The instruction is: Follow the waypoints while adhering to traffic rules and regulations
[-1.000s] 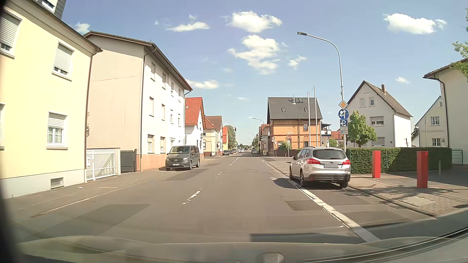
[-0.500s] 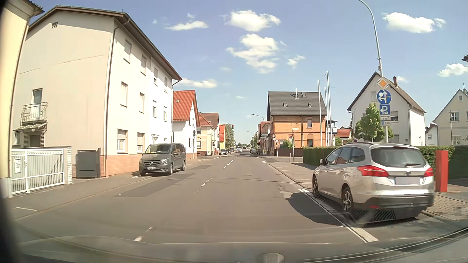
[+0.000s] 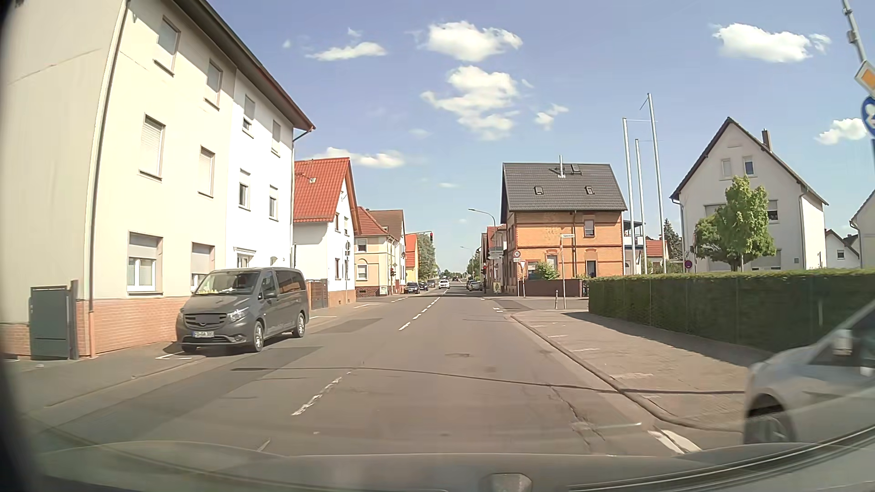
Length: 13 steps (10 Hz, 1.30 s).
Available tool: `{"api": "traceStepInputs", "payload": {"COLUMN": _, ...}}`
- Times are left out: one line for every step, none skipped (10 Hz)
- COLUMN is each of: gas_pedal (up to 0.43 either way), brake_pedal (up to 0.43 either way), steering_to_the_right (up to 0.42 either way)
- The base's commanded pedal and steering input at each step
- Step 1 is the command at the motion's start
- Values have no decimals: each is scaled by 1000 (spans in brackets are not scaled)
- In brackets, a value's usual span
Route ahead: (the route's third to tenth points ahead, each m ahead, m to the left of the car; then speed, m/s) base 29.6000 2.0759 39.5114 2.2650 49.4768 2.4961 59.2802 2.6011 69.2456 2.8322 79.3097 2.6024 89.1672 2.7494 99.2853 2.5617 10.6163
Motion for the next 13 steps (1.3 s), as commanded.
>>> {"api": "traceStepInputs", "payload": {"gas_pedal": 0, "brake_pedal": 152, "steering_to_the_right": -1}}
{"api": "traceStepInputs", "payload": {"gas_pedal": 0, "brake_pedal": 165, "steering_to_the_right": -1}}
{"api": "traceStepInputs", "payload": {"gas_pedal": 0, "brake_pedal": 171, "steering_to_the_right": 0}}
{"api": "traceStepInputs", "payload": {"gas_pedal": 0, "brake_pedal": 177, "steering_to_the_right": -1}}
{"api": "traceStepInputs", "payload": {"gas_pedal": 0, "brake_pedal": 183, "steering_to_the_right": 0}}
{"api": "traceStepInputs", "payload": {"gas_pedal": 0, "brake_pedal": 189, "steering_to_the_right": 0}}
{"api": "traceStepInputs", "payload": {"gas_pedal": 0, "brake_pedal": 195, "steering_to_the_right": 0}}
{"api": "traceStepInputs", "payload": {"gas_pedal": 0, "brake_pedal": 201, "steering_to_the_right": -1}}
{"api": "traceStepInputs", "payload": {"gas_pedal": 0, "brake_pedal": 201, "steering_to_the_right": -3}}
{"api": "traceStepInputs", "payload": {"gas_pedal": 0, "brake_pedal": 201, "steering_to_the_right": -3}}
{"api": "traceStepInputs", "payload": {"gas_pedal": 0, "brake_pedal": 207, "steering_to_the_right": -2}}
{"api": "traceStepInputs", "payload": {"gas_pedal": 0, "brake_pedal": 213, "steering_to_the_right": -3}}
{"api": "traceStepInputs", "payload": {"gas_pedal": 0, "brake_pedal": 213, "steering_to_the_right": -2}}
